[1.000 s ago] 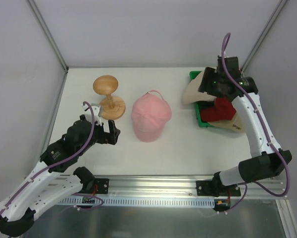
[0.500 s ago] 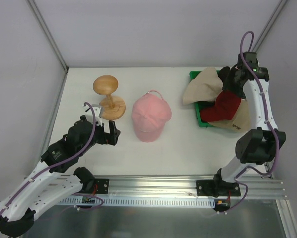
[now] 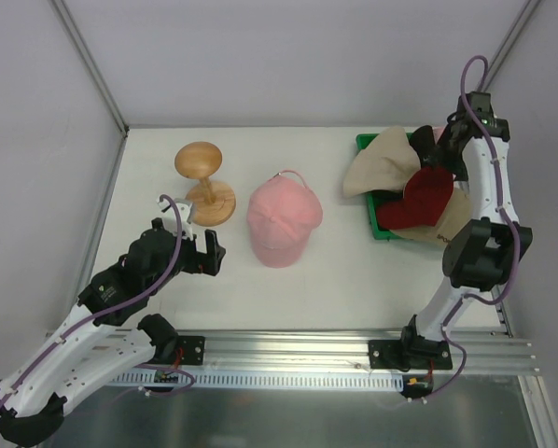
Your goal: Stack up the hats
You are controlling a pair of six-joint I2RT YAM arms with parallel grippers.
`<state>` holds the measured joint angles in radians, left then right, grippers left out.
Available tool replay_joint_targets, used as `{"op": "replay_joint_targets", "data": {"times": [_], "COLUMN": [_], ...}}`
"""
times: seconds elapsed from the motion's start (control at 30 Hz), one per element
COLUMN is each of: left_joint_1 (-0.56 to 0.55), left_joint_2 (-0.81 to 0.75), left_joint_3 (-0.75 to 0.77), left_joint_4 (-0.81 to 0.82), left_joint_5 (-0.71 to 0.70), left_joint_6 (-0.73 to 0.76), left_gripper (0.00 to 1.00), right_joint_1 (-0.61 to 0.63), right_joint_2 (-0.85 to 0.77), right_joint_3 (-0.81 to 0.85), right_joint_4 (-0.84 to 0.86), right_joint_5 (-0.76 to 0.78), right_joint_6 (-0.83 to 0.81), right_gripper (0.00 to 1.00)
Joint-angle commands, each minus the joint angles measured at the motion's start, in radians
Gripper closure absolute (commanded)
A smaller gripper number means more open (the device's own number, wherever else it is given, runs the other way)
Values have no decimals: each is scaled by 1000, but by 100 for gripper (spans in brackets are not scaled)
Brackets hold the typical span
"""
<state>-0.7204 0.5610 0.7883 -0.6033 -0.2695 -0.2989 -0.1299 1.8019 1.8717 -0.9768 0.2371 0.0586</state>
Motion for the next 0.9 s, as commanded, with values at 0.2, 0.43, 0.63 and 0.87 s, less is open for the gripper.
{"op": "replay_joint_targets", "data": {"times": [0.2, 0.43, 0.63, 0.87], "left_joint_1": [-5, -5, -5, -5], "left_joint_2": [2, 2, 7, 13], "left_joint_3": [0, -3, -3, -3], "left_joint_4": [30, 30, 30, 30], "left_joint_5": [12, 7, 9, 7], "left_joint_6": [14, 15, 14, 14], "left_gripper": [1, 1, 1, 1], "right_joint_1": [-43, -50, -50, -48], "right_joint_2": [129, 168, 136, 88], "right_joint_3": [122, 129, 92, 109], "right_joint_4": [-13, 6, 36, 59], "right_joint_5": [-21, -70, -96, -214], "right_joint_6": [-8, 14, 14, 14], "right_gripper": [39, 48, 77, 100]}}
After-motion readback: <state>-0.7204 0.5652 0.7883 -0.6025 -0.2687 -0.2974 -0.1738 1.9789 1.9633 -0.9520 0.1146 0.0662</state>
